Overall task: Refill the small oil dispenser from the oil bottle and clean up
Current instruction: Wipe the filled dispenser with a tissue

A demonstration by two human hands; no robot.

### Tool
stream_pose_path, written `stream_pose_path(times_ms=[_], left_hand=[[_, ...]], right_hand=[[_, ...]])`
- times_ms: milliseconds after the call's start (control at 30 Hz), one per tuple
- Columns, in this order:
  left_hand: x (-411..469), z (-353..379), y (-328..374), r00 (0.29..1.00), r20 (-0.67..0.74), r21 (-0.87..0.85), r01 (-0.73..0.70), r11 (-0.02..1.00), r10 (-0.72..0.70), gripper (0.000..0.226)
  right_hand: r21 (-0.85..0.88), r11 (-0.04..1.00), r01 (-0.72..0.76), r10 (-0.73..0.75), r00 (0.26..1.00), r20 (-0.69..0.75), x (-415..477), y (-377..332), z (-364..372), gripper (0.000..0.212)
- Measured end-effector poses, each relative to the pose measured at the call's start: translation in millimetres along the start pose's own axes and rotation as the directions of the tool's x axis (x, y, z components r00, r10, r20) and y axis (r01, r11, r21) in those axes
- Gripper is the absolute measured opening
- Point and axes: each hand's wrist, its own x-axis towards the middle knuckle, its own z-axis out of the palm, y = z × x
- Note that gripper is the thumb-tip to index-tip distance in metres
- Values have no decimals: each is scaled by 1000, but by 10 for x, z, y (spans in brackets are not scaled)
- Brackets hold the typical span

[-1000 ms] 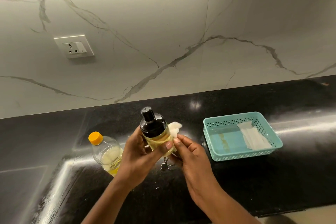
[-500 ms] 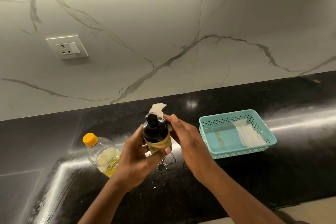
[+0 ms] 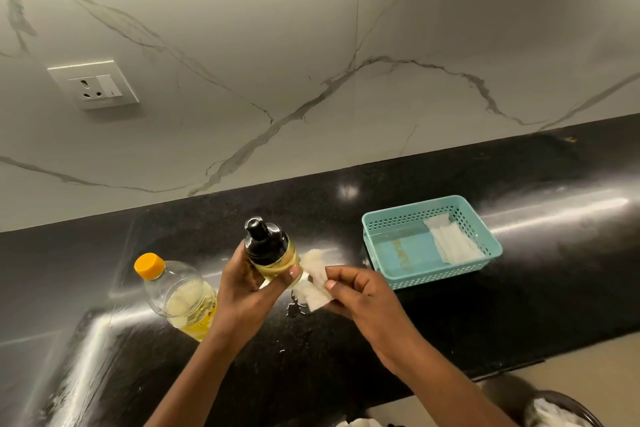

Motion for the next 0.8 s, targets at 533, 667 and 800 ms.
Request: stream_pose_path(times_ms=[533, 667, 800], left_hand=[[-366, 637, -784, 954, 136, 7, 270, 963, -268, 66], [-191, 798, -691, 957, 184, 41, 220, 975, -224, 58], [113, 1074, -428, 958, 230, 44, 165, 985, -171, 56]], right_hand=[[-34, 991, -126, 113, 959, -259, -266, 620, -853, 23], [-195, 978, -73, 5, 944, -330, -155, 539, -1041, 14], [-457, 889, -29, -159, 916, -368, 95, 196, -1284, 31]])
